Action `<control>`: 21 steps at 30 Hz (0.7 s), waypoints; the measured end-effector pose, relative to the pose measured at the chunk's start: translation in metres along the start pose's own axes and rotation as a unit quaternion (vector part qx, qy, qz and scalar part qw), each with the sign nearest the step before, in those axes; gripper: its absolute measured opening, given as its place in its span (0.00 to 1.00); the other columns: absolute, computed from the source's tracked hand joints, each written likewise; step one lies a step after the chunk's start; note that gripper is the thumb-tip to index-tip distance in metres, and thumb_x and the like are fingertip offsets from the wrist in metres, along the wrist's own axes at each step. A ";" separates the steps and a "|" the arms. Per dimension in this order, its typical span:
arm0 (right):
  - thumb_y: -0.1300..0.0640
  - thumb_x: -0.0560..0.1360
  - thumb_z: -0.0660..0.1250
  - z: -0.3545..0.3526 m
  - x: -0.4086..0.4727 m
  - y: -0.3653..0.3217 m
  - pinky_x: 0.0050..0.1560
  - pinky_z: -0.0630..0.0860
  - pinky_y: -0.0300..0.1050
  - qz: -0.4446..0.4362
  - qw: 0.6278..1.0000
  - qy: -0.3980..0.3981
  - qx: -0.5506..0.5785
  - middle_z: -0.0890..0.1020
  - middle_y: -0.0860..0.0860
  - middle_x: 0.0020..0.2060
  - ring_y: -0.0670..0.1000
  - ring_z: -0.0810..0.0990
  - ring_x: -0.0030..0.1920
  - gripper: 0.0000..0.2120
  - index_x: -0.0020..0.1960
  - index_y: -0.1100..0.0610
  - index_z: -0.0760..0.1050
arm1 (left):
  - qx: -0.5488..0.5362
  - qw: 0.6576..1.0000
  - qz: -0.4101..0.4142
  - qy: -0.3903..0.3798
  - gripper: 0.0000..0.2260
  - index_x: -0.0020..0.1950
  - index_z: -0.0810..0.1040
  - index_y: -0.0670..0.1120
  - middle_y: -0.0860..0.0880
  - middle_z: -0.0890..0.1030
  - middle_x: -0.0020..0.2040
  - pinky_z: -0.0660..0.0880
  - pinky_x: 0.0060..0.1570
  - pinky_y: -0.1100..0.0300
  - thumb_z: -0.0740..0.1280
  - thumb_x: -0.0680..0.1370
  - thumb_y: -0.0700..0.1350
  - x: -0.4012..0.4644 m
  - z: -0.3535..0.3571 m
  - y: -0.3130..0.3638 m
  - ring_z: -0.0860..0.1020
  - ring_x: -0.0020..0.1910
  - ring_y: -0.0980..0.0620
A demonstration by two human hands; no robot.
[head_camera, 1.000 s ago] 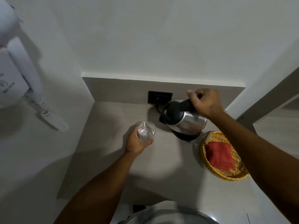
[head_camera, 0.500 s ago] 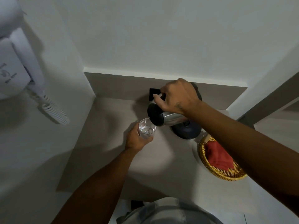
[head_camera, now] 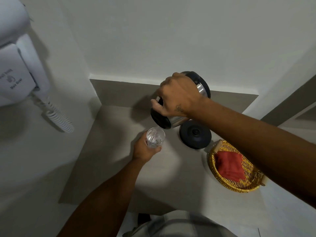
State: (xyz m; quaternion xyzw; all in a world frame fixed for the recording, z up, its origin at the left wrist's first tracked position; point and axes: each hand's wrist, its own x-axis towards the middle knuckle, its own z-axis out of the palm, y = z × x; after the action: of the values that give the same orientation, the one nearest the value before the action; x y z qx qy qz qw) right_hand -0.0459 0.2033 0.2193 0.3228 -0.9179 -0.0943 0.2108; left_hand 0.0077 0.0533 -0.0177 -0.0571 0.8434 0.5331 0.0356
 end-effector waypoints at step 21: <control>0.45 0.77 0.56 -0.013 0.002 0.014 0.40 0.69 0.46 0.003 1.000 0.005 -0.023 0.74 0.53 0.26 0.55 0.72 0.28 0.23 0.32 0.60 0.76 | 0.004 1.000 0.006 -0.007 0.40 0.71 0.75 0.44 0.44 0.83 0.63 0.82 0.61 0.47 0.86 0.62 0.41 0.001 -0.001 -0.001 0.83 0.60 0.44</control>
State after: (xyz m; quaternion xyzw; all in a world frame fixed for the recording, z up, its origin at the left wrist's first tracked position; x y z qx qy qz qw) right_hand -0.0496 0.2127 0.2361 0.3158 -0.9152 -0.1136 0.2231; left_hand 0.0072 0.0520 -0.0178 -0.0477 0.8456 0.5303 0.0384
